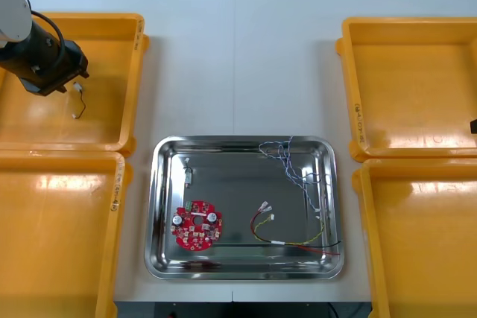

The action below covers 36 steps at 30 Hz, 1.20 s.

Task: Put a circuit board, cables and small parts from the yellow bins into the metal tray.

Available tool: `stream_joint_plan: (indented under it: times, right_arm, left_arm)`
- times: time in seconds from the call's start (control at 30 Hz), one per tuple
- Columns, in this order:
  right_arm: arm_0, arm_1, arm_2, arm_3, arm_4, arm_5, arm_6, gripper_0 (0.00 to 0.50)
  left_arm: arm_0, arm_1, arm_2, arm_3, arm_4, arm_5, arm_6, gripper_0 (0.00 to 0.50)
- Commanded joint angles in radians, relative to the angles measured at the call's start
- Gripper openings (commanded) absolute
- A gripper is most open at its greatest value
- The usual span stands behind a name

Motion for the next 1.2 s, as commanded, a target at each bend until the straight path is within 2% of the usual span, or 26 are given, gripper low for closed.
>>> stream_joint_plan:
  times: [0.03, 0.83, 0.87, 0.9, 0.93, 0.97, 1.2]
  right_arm:
    - [0.011, -0.048, -0.038, -0.002, 0.008, -0.009, 0.025, 0.500]
    - [0.011, -0.048, -0.038, -0.002, 0.010, 0.003, 0.024, 0.500]
    - [0.011, -0.048, -0.038, -0.002, 0.010, 0.003, 0.024, 0.500]
    - [0.011, -0.048, -0.038, -0.002, 0.010, 0.003, 0.024, 0.500]
    - [0.011, -0.048, -0.038, -0.002, 0.010, 0.003, 0.024, 0.500]
    - [0.011, -0.048, -0.038, -0.002, 0.010, 0.003, 0.024, 0.500]
    - [0.011, -0.048, -0.038, -0.002, 0.010, 0.003, 0.024, 0.500]
  left_arm:
    - [0.002, -0.009, -0.014, -0.011, -0.017, -0.022, 0.021, 0.500]
    - [0.034, -0.019, -0.030, -0.011, -0.022, -0.047, 0.010, 0.500]
    - [0.034, -0.019, -0.028, -0.011, -0.022, -0.047, 0.010, 0.472]
    - [0.034, -0.019, -0.030, -0.011, -0.022, -0.048, 0.008, 0.304]
    - [0.034, -0.019, -0.030, -0.011, -0.022, -0.048, 0.008, 0.034]
    - [0.034, -0.019, -0.030, -0.011, -0.022, -0.050, 0.007, 0.001]
    - [0.034, -0.019, -0.054, -0.011, -0.013, -0.081, 0.014, 0.000]
